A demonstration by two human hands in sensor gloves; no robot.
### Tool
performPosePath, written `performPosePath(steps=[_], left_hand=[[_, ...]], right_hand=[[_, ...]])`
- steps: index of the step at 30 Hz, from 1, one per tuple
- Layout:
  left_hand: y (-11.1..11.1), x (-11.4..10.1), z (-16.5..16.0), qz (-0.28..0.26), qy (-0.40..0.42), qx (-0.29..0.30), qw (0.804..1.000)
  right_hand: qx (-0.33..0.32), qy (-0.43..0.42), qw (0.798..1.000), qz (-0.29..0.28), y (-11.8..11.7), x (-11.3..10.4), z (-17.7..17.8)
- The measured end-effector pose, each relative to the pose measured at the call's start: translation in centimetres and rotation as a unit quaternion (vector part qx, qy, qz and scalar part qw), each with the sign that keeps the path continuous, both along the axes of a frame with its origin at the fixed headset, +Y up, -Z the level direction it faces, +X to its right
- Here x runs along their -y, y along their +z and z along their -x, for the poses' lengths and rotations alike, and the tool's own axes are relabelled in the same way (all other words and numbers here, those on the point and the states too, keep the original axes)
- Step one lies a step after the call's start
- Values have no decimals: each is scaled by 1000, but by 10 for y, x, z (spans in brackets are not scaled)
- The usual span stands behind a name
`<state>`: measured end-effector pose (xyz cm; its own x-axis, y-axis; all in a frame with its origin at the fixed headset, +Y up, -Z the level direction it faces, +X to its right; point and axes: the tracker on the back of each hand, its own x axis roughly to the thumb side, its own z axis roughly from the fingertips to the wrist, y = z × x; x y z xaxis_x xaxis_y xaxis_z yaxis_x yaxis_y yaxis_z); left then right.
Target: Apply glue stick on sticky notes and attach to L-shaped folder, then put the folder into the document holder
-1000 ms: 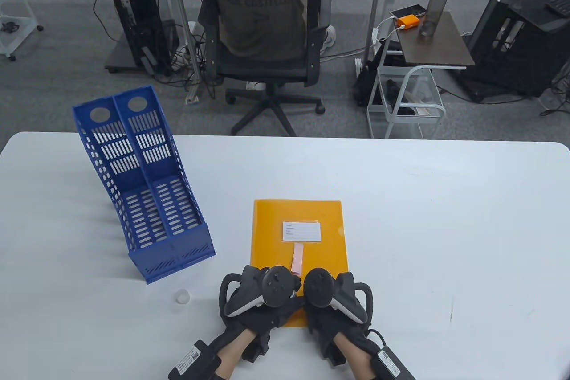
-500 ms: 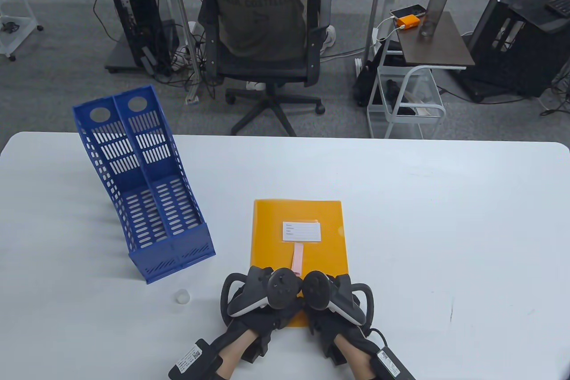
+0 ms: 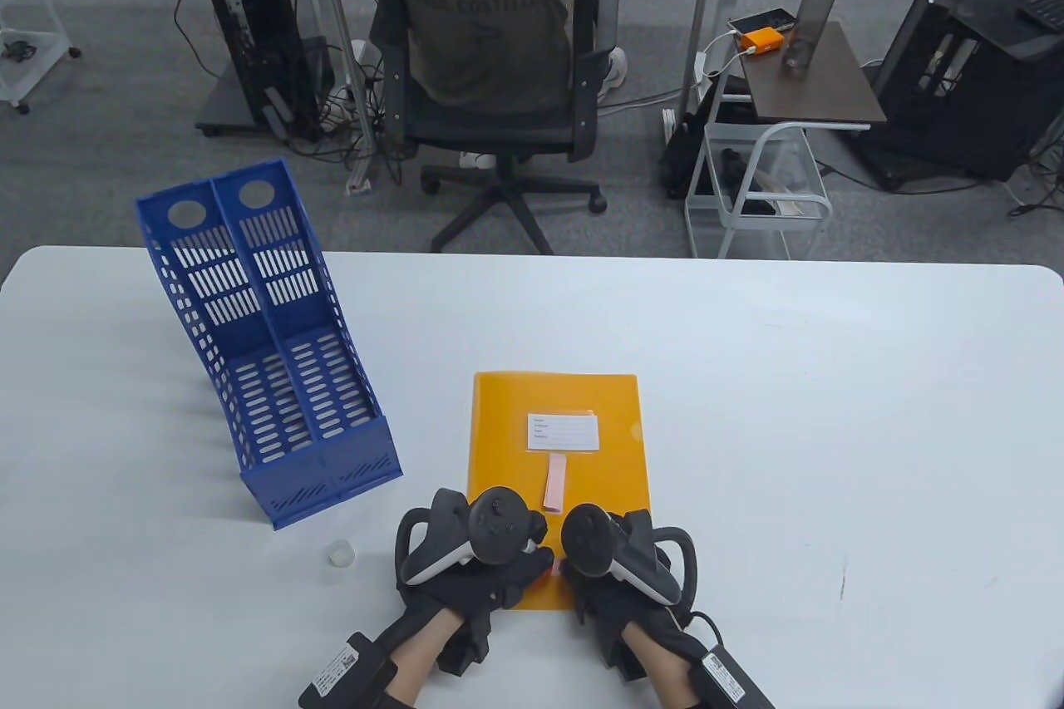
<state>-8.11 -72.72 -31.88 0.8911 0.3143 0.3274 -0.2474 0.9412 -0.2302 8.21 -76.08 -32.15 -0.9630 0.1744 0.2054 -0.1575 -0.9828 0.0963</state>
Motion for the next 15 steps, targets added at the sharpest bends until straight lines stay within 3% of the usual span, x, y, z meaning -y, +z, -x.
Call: performPosePath(steps=[3,6,10,15], left_hand=[[0,-1,4,0,1,-4,1000],[4,-14,4,-6,29,0,1000],[8,-30,-3,-34,1,6,999],[7,-23,-15,-37,-24,14,999]], right_hand=[[0,0,1000,0,0,0,0],[0,1,1000,0,-1,0,0],[2,-2,1000,0,-1,0,0],[6,-10,1000,-2,-1,0,-2]])
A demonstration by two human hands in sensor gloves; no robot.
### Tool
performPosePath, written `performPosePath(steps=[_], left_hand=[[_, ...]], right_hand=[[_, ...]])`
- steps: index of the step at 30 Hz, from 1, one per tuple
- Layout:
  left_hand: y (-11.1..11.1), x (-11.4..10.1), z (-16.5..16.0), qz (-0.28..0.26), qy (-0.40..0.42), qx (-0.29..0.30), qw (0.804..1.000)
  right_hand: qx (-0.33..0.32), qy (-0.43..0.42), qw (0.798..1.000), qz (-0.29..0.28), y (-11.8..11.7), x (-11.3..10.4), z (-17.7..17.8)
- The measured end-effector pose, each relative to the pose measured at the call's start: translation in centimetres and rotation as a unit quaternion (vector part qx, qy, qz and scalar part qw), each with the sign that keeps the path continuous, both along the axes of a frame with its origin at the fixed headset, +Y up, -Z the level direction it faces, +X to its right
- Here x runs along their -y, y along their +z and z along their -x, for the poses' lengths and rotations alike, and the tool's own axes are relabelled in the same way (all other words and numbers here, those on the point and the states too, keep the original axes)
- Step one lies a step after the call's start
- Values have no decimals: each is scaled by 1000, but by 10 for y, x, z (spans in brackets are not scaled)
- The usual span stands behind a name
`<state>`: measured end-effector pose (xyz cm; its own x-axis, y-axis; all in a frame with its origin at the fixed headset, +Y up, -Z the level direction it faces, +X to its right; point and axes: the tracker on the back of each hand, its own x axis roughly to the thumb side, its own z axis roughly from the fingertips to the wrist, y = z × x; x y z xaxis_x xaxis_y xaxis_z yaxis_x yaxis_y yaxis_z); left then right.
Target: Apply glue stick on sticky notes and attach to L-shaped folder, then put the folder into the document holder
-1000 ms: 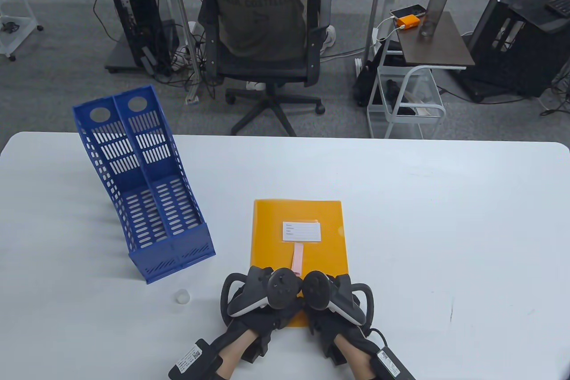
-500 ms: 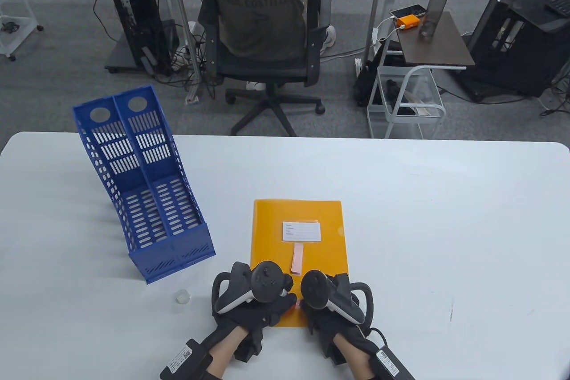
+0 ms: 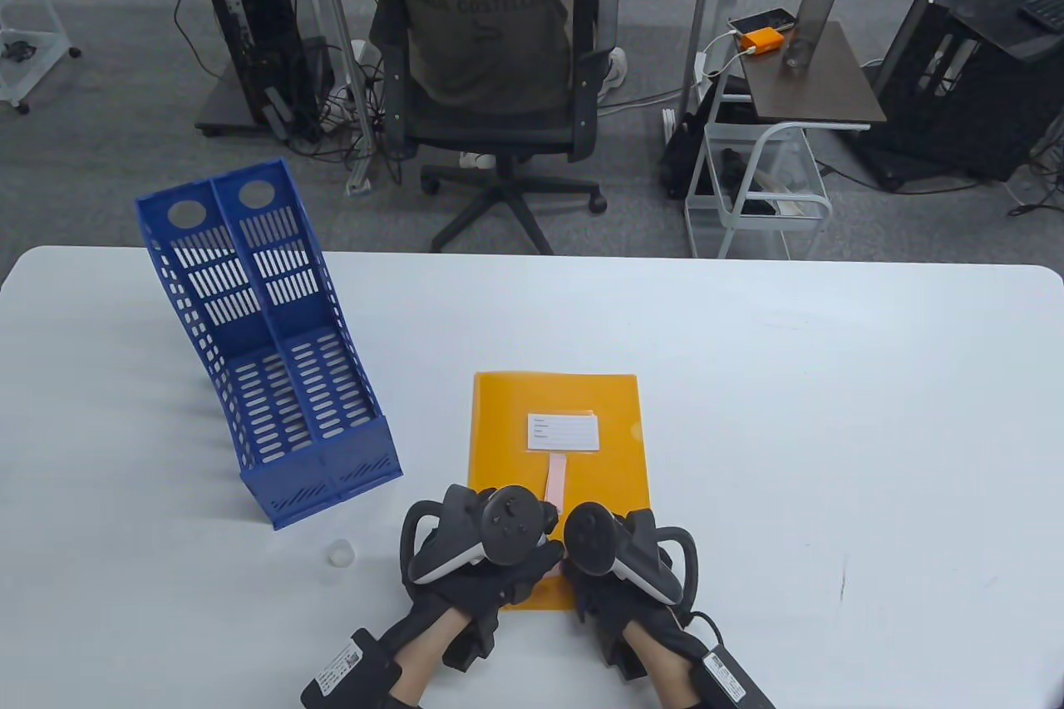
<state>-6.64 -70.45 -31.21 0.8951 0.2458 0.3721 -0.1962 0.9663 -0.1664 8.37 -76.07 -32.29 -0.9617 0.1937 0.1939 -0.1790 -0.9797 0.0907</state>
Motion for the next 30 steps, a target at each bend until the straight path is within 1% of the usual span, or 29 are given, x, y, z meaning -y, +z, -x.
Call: performPosePath(steps=[3,5,13,17,20,26,30], left_hand=[[0,8,-5,-14,-29,0,999],[-1,13,-7,-7,-19,0,1000],[-2,21,-9,1,-14,-5,1000],[-3,21,-7,1,-12,-7,1000],[-4,20,-1,11,-15,-6,1000],[-5,25,17,28,16,-19,999],[-7,30,34,51,61,-35,996]], right_hand=[[1,-4,1000,-2,0,0,-1],[2,-3,1000,-2,-1,0,-1],[2,-4,1000,-3,-1,0,-2],[2,-3,1000,-3,-1,0,-2],[2,-5,1000,-1,-1,0,-3],[2,-4,1000,0,-1,0,-2],[3,-4,1000,-1,-1,1,-2]])
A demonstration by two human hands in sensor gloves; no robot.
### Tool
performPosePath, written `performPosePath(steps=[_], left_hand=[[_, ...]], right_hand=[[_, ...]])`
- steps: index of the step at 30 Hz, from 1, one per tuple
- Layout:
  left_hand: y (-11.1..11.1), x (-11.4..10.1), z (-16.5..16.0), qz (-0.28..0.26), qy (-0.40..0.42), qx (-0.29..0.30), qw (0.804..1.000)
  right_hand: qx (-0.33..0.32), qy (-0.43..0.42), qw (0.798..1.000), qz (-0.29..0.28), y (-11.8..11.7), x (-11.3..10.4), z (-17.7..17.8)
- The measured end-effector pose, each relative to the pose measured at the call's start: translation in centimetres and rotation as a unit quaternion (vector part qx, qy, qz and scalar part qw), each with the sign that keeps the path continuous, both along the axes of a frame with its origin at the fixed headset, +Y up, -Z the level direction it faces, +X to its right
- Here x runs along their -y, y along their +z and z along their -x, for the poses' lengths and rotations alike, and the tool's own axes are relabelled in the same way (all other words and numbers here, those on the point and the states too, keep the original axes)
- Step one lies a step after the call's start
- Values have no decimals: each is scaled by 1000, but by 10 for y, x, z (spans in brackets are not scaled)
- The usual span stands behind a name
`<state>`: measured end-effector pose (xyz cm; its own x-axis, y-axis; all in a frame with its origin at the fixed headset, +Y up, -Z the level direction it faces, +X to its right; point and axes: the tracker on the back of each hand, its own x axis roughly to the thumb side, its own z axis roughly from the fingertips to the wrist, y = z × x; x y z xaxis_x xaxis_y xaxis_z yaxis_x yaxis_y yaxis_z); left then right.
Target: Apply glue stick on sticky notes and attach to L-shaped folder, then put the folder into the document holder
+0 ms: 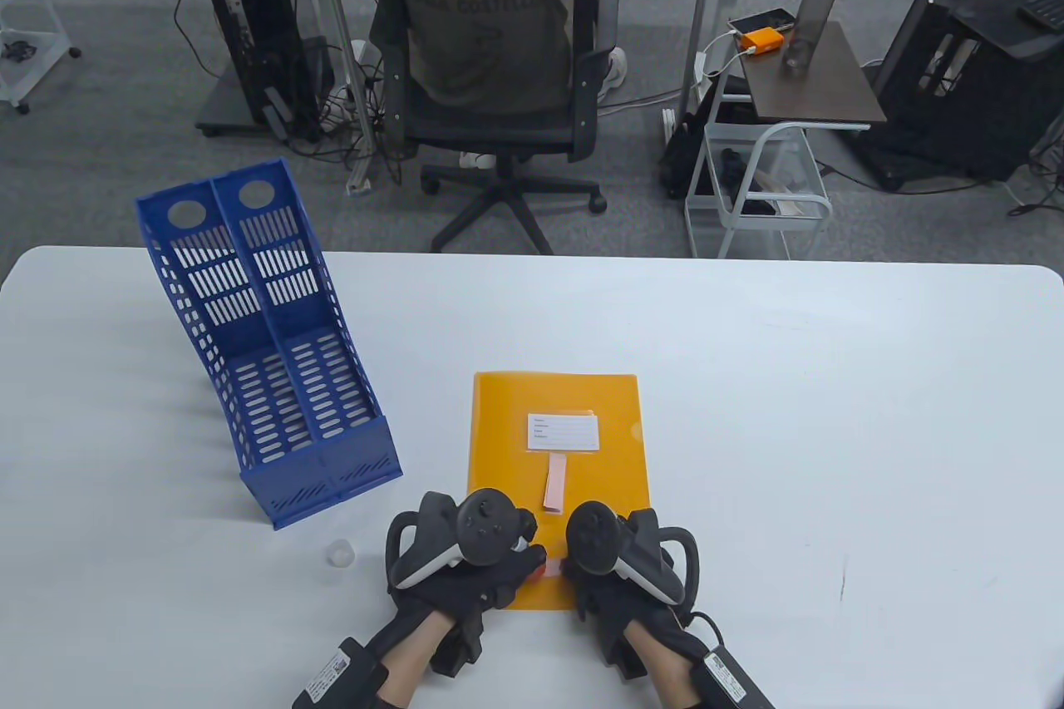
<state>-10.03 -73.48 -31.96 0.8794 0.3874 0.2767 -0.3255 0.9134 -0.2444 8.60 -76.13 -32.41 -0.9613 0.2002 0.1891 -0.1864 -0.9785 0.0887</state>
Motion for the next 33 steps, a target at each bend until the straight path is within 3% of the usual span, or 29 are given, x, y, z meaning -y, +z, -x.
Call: performPosePath(steps=[4,7,9,12,17,23,29,33], left_hand=[[0,4,22,10,58,-23,998],[1,7,44,46,159,-44,985],[2,13,59,66,248,-64,965],[0,23,70,124,316,-58,939],[-4,33,78,155,324,-54,932],[-1,38,71,200,354,-5,913],[3,30,76,108,313,-68,941],[6,27,68,84,269,-56,958]], right_hand=[[0,1,1000,0,0,0,0],[0,1,1000,0,0,0,0],[0,1,1000,0,0,0,0],[0,1,1000,-1,0,0,0],[0,1,1000,-1,0,0,0],[-3,5,1000,-2,0,0,0],[-3,3,1000,-4,1,0,0],[-2,2,1000,-4,1,0,0]])
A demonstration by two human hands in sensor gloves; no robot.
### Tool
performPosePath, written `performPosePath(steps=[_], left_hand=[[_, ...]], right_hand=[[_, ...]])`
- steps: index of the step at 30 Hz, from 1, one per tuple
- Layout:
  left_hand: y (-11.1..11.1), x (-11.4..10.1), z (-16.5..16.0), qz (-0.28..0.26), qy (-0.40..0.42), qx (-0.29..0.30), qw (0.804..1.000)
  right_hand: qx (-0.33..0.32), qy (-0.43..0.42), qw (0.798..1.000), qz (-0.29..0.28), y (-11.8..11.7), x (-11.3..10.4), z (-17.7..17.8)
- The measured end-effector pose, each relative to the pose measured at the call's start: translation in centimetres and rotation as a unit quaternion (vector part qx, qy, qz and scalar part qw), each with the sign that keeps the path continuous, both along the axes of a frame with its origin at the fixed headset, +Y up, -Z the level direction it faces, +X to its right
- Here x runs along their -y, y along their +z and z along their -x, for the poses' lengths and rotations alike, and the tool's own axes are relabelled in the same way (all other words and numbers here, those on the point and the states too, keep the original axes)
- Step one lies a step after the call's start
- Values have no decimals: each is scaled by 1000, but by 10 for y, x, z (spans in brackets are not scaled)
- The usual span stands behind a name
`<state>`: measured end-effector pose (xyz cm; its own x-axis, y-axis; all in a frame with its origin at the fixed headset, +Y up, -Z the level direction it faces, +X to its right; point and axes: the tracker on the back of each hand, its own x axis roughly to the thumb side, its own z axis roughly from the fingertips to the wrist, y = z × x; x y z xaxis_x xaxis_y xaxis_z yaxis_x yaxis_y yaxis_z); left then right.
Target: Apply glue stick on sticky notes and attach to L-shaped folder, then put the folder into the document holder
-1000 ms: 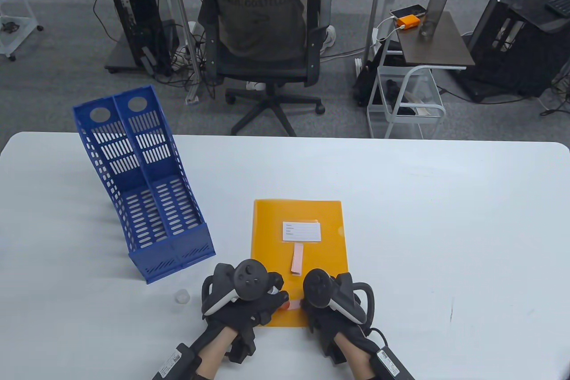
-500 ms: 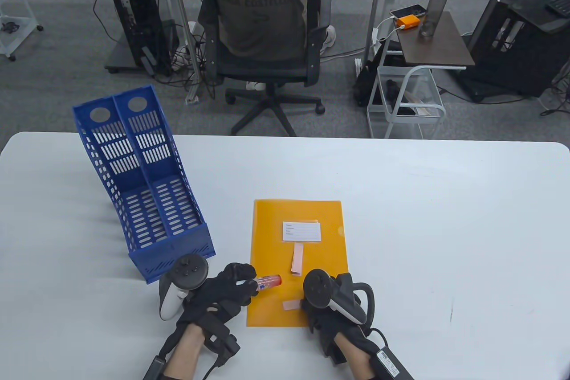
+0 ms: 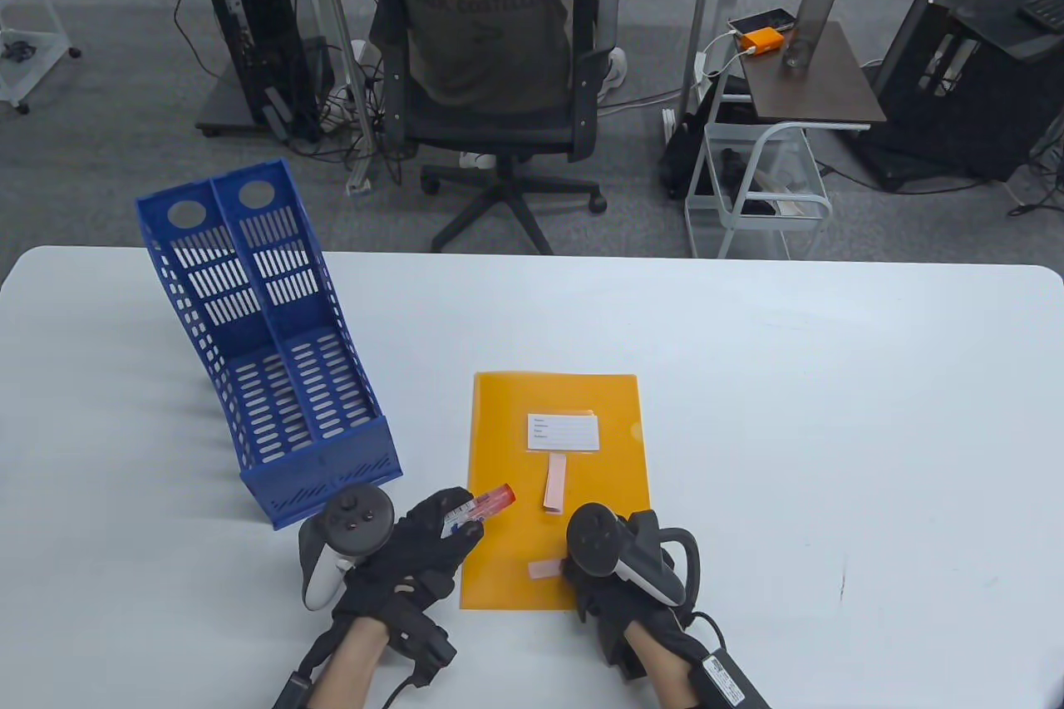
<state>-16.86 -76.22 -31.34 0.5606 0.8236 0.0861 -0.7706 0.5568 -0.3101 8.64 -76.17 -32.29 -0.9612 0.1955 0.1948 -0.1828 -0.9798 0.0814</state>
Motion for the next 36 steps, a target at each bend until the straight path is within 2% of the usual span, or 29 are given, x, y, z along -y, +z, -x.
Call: performPosePath(steps=[3,8,12,23,26,36], left_hand=[[2,0,-11,-14,-43,19,999],[5,8,-31,19,-81,67,994],[6,11,-42,30,-95,81,992],[4,13,-51,6,-155,50,987],[3,14,-50,-10,-164,41,986],[3,15,-46,5,-136,17,991]], right_hand=[[1,-1,1000,1,0,0,0],[2,-3,1000,2,1,0,-1],[1,-5,1000,3,0,0,-1],[-7,8,1000,8,1,0,2],[-6,-17,999,26,-1,-1,0],[0,-87,993,82,-4,-3,-8]])
